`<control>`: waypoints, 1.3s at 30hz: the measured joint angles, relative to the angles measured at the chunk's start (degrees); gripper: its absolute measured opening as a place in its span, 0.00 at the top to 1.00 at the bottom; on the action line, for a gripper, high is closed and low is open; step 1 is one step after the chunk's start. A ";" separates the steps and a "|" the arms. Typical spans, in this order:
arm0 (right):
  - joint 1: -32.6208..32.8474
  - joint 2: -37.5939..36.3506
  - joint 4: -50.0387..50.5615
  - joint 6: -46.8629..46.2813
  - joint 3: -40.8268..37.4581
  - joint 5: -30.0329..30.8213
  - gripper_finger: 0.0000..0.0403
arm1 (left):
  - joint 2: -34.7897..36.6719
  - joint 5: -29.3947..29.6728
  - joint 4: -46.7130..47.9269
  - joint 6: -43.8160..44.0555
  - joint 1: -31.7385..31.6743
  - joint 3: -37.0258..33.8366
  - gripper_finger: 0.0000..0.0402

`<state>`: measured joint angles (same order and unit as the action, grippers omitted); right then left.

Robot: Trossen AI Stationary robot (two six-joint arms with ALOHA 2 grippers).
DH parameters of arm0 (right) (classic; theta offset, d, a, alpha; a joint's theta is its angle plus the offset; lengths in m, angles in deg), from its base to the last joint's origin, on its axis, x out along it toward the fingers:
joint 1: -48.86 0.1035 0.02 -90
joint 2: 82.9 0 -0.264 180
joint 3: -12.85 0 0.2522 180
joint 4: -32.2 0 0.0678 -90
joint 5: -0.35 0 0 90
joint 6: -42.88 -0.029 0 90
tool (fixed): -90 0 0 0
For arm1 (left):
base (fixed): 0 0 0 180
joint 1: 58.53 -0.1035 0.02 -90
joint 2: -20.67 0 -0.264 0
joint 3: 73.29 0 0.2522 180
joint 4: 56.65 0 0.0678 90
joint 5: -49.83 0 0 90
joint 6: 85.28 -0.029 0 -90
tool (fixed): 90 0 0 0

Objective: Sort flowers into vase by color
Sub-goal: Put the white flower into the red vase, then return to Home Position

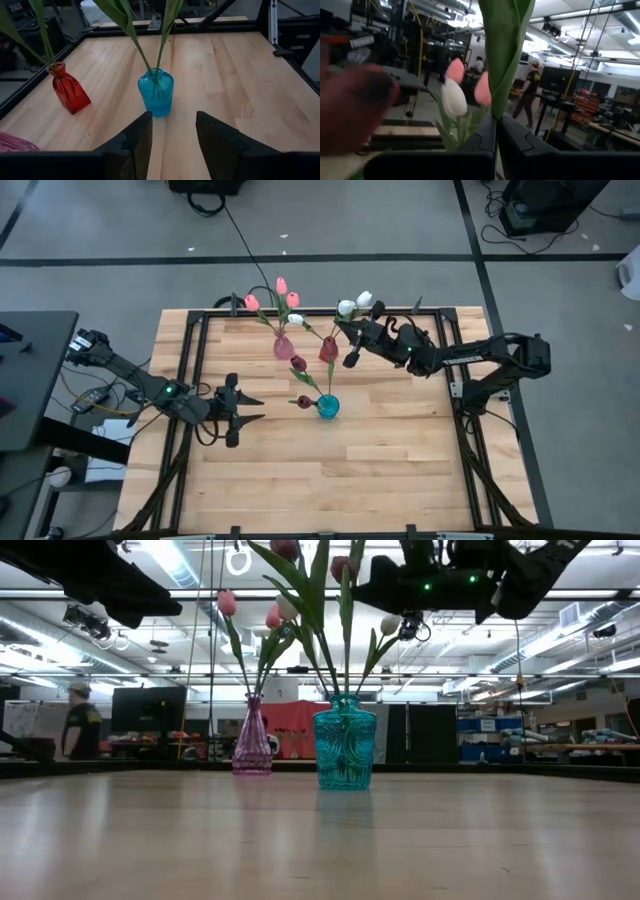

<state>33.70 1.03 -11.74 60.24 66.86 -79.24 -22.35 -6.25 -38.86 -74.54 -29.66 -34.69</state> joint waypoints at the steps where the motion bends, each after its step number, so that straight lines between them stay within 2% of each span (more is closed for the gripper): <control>1: -0.47 0.14 0.40 0.00 0.00 -0.05 0.96 | 0.00 -0.20 0.04 0.00 0.00 0.00 0.61; 13: -3.15 6.39 1.31 -4.20 -0.02 -1.23 0.95 | -0.02 -1.18 0.03 0.42 0.00 0.00 0.61; 20: -3.98 6.11 7.18 -8.68 -0.04 -1.47 0.84 | -0.02 -1.18 -0.07 0.54 0.00 0.00 0.61; 24: -3.89 3.56 11.01 -10.20 -0.04 -1.56 0.75 | 0.50 -1.20 -0.48 1.86 0.00 0.02 0.61; 29: -3.78 -1.86 20.87 -12.10 -0.04 -1.68 0.67 | 3.08 -1.18 1.36 3.02 0.00 0.02 0.61; 39: -3.59 -16.42 42.34 -17.20 -0.07 -4.69 0.66 | 8.84 -1.56 3.09 -0.09 -3.28 0.07 0.61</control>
<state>30.12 -15.39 30.60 43.04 66.80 -83.93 -13.52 -7.82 -35.77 -74.64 -32.95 -34.63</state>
